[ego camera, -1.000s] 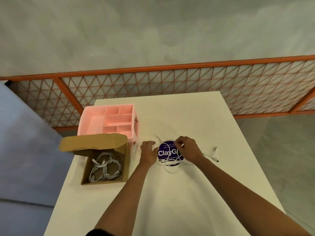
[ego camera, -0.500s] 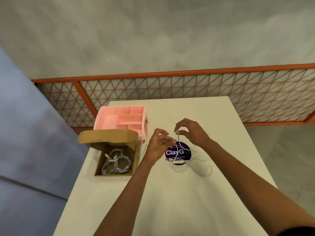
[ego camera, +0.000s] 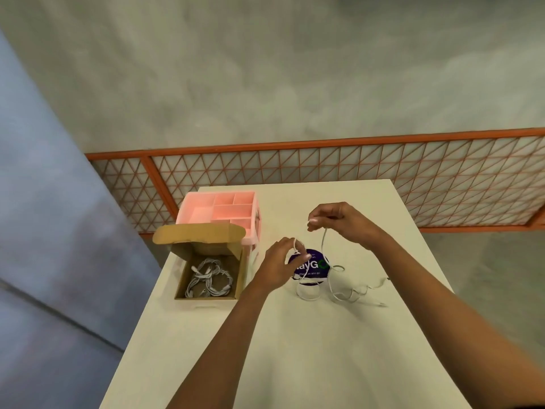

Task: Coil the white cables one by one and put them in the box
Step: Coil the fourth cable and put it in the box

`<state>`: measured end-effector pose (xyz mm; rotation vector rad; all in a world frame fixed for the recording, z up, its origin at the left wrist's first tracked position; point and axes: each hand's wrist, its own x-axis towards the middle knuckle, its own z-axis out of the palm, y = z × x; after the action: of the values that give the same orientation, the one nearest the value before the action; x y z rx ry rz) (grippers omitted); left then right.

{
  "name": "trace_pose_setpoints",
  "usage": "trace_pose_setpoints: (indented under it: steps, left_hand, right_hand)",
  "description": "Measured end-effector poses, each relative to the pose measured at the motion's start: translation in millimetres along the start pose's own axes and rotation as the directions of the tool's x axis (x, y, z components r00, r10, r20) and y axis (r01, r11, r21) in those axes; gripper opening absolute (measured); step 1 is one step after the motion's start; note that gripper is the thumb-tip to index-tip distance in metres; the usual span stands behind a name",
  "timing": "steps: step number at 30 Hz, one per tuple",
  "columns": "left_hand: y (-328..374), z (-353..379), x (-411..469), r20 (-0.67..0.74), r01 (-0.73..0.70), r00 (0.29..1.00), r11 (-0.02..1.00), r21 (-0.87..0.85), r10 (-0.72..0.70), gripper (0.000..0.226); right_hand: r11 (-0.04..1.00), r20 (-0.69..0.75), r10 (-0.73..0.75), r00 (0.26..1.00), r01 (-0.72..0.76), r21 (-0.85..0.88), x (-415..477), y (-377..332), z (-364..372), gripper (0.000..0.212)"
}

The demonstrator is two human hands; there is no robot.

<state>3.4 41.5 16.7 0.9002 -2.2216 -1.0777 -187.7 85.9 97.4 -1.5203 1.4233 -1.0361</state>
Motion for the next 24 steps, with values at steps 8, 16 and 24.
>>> trace_pose_setpoints:
  steps: [8,16,24]
  left_hand:
    - [22,-2,-12,0.07,0.241,0.97,0.907,-0.346,-0.231,0.041]
    - [36,-19,-15,0.09,0.268,0.935,0.514,-0.815,-0.344,0.033]
    - [43,-45,-1,0.049,0.114,0.972,0.281,-0.953,-0.23,0.033]
  right_hand:
    - [0.999,-0.32,0.036,0.947,-0.027,0.034,-6,-3,-3,0.014]
    - [0.991,-0.559,0.05,0.827,-0.111,-0.075,-4,3,-8,0.015]
    - [0.91,-0.428,0.089,0.9,-0.248,-0.332,-7,19,6,0.018]
